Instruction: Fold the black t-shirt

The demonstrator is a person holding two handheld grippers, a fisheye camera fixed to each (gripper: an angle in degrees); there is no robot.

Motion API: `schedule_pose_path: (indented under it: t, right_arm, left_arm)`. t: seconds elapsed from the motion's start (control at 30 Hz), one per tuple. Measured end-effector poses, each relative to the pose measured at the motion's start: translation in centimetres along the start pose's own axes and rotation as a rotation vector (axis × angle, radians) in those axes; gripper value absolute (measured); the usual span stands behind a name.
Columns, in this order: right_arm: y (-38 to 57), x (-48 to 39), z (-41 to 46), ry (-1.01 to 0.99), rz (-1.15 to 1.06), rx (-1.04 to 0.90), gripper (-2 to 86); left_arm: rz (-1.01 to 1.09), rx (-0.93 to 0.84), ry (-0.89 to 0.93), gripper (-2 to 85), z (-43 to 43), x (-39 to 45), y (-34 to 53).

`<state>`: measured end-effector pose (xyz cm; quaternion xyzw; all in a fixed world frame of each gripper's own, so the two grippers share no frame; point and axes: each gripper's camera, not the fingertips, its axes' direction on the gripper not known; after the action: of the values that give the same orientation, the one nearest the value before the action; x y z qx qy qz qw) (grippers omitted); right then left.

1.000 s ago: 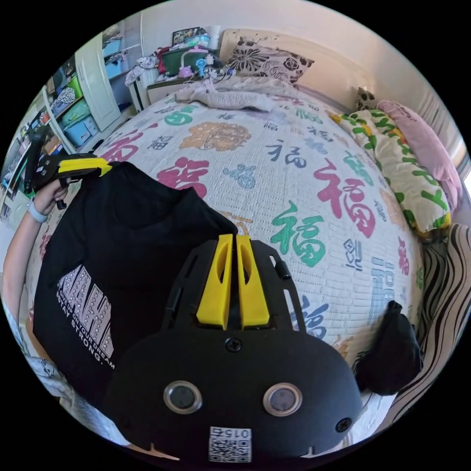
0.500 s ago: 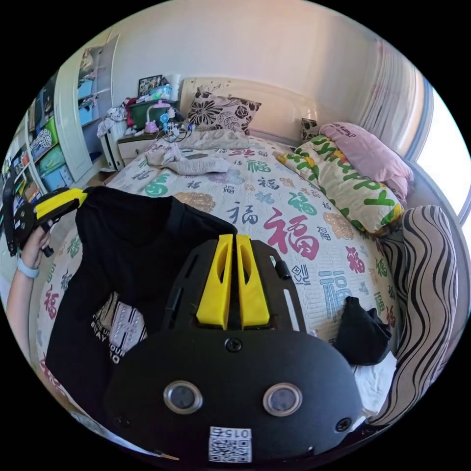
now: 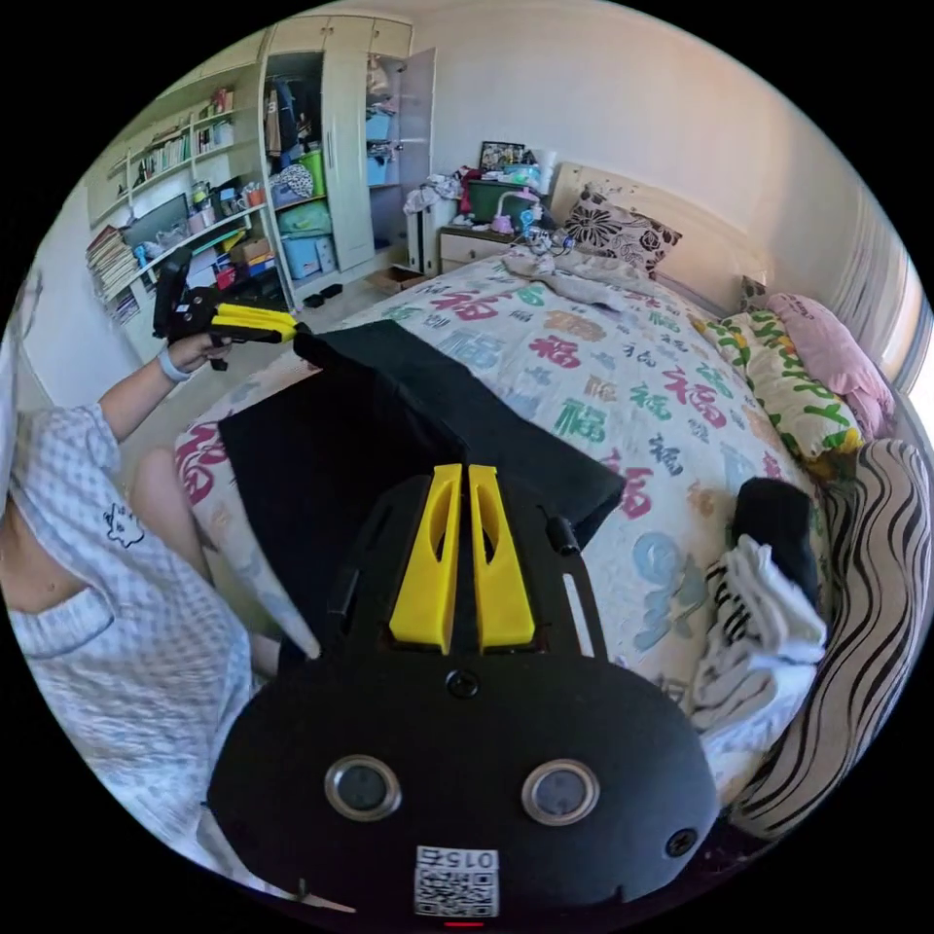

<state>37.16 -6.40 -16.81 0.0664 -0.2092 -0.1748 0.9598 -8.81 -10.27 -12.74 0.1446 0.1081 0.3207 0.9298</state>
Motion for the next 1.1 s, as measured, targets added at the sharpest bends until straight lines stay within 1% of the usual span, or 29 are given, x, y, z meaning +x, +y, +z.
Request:
schedule_pose_path:
  t: [0.1,0.17,0.3,0.47,0.53,0.57,0.6,0.7,0.77,0.83,0.87,0.9,0.97,1.03,1.1]
  right_arm:
    - [5.8,-2.8,1.4,-0.042,0.057,-0.070,-0.6]
    - [8.6,-3.9,2.6,-0.058,0.076,-0.103,-0.6]
    - [12.8,-5.8,4.0,0.014,0.072,-0.141,-0.4]
    - [16.0,-6.5,2.6,0.042,0.072,-0.165,-0.5]
    - [17.1,-6.3,1.3,0.058,0.092,-0.129,-0.8]
    - [17.6,-6.2,0.4,0.051,0.099,-0.089,-0.8]
    - [17.9,-6.1,-0.3,0.027,0.100,-0.044,-0.9]
    - [17.5,-6.2,-0.1,-0.055,0.094,0.008,-0.9]
    - [17.5,-6.0,1.3,-0.065,0.104,-0.005,-0.9]
    - [18.0,-5.6,3.3,-0.059,0.125,-0.073,-1.0]
    - [18.7,-5.2,4.7,-0.049,0.137,-0.142,-1.0]
    - [19.8,-4.7,5.4,-0.058,0.149,-0.161,-1.0]
    - [21.2,-3.7,4.8,-0.107,0.192,-0.126,-1.0]
    - [22.3,-2.3,3.9,-0.162,0.228,-0.111,-0.9]
    - [23.6,0.9,1.6,-0.137,0.298,-0.035,-0.8]
  left_arm:
    - [-0.079,-0.088,0.109,0.4,0.6,2.7,5.0]
    - [-0.111,-0.128,0.097,0.3,1.2,4.1,7.4]
    - [-0.172,-0.144,0.070,0.2,1.4,5.7,10.5]
    - [-0.187,-0.195,0.050,-0.1,0.5,6.0,12.1]
    - [-0.223,-0.171,0.024,0.1,-0.7,5.6,12.6]
    - [-0.246,-0.118,0.034,0.4,-1.8,5.3,12.7]
    - [-0.257,-0.060,0.069,1.1,-2.7,5.2,12.3]
    - [-0.253,0.013,0.169,2.7,-2.0,5.4,10.6]
    - [-0.251,0.005,0.183,2.8,-0.3,5.6,9.9]
    - [-0.264,-0.057,0.175,2.5,2.0,5.3,9.8]
    - [-0.270,-0.132,0.171,2.4,3.7,5.0,10.2]
    - [-0.286,-0.216,0.191,2.4,5.3,4.6,10.9]
    - [-0.320,-0.178,0.229,2.6,5.2,3.7,11.9]
    - [-0.357,-0.183,0.268,2.9,4.9,2.4,12.3]
    - [-0.388,-0.115,0.258,3.7,3.1,-0.3,12.4]
